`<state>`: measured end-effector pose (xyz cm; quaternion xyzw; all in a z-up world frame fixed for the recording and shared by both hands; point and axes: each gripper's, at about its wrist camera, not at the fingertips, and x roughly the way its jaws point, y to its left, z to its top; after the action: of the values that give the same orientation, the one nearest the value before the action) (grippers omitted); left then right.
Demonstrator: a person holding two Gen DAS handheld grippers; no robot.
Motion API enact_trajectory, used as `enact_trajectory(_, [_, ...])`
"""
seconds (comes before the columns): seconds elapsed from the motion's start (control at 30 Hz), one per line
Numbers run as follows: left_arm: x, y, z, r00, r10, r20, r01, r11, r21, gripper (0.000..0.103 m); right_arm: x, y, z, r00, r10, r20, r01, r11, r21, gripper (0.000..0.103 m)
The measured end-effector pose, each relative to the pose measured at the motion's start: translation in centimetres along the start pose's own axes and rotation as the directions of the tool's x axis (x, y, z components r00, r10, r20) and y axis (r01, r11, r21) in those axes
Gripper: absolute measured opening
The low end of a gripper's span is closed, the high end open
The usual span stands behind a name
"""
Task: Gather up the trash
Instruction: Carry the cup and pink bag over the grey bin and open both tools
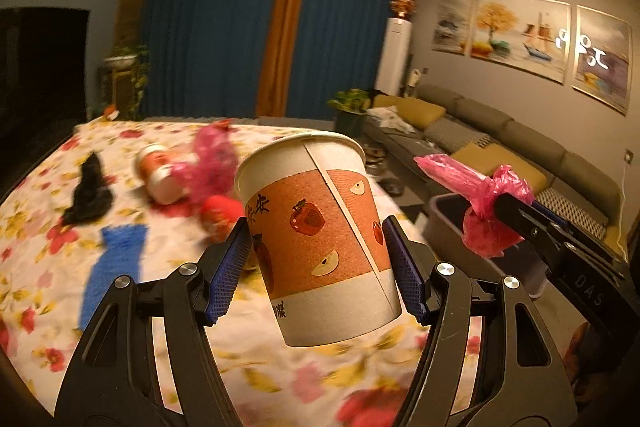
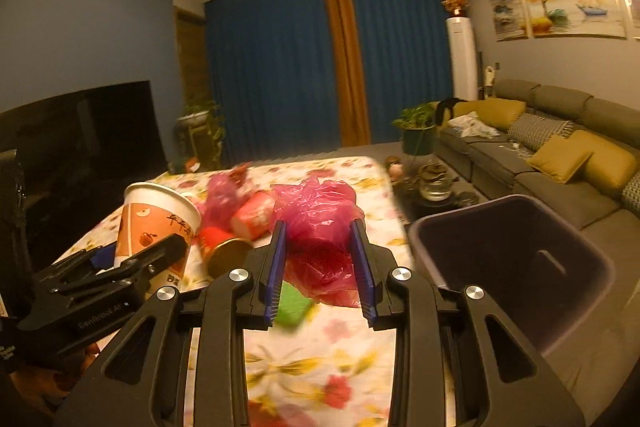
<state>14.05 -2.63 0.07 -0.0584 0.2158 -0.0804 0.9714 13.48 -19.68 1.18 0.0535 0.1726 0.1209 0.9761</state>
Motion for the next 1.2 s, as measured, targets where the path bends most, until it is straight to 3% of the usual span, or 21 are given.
enact_trajectory(0.43, [3.0,-8.4,1.4,0.994,-0.112,0.011,0.110,0.988,0.108,0.066,-2.4,-6.5,0.9,0.988,-0.139,0.065,0.135,0.989,0.055,0.032])
enact_trajectory(0.8, [5.8,-14.2,2.5,0.977,-0.211,0.029,0.203,0.966,0.162,0.066,-2.9,-11.2,1.2,0.964,-0.245,0.098,0.235,0.966,0.109,0.032])
enact_trajectory(1.2, [8.6,-17.1,1.5,0.965,-0.264,-0.007,0.260,0.947,0.188,0.066,-3.1,-13.6,0.8,0.950,-0.290,0.117,0.275,0.953,0.130,0.032])
